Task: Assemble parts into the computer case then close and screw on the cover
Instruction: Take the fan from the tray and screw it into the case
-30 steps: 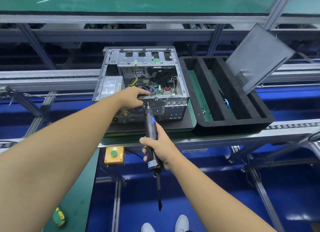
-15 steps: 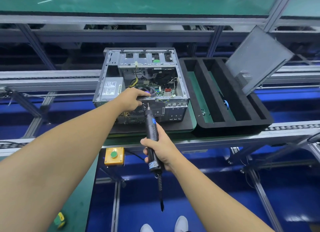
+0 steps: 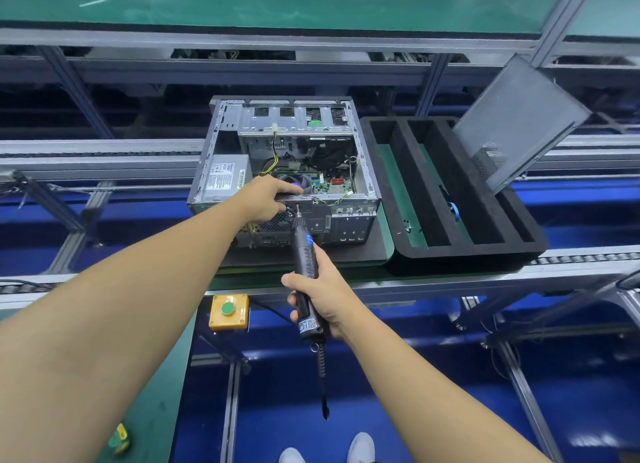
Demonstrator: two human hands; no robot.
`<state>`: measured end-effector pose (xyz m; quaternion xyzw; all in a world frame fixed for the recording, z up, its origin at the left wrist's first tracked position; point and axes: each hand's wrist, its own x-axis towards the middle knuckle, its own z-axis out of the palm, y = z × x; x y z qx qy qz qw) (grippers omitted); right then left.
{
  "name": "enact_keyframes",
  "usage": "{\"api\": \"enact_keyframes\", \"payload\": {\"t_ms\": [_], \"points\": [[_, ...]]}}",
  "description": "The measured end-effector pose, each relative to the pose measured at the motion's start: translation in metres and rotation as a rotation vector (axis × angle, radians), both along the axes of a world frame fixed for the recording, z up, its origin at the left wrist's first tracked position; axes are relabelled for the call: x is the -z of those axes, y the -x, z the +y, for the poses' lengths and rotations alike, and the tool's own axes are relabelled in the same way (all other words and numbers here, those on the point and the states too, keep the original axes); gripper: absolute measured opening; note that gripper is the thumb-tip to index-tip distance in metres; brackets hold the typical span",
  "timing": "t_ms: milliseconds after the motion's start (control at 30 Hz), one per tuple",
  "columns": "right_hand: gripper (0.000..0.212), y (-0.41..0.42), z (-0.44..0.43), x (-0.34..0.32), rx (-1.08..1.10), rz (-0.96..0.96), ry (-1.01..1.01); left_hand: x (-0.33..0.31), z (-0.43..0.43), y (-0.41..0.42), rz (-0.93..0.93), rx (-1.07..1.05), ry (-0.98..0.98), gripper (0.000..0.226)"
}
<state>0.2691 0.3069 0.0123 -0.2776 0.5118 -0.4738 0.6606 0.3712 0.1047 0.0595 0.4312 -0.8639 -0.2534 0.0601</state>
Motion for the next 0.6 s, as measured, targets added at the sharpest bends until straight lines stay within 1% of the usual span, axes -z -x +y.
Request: {"api": "enact_keyframes", "payload": {"t_ms": [167,367,600], "points": [[0.081,0.001,0.000,-0.001,-0.001,-0.009,-0.003,-0.002,-0.001,-0.002,-0.015,0.026,0.006,0.048],[0.082,0.008,0.011,0.000,-0.034,0.060,0.000,0.003,0.006,-0.001,0.033,-0.002,0.094,0.039],[0.084,0.028,0.016,-0.011,-0.030,0.131,0.022,0.006,0.011,0.002,0.056,-0.045,0.104,0.040]]}}
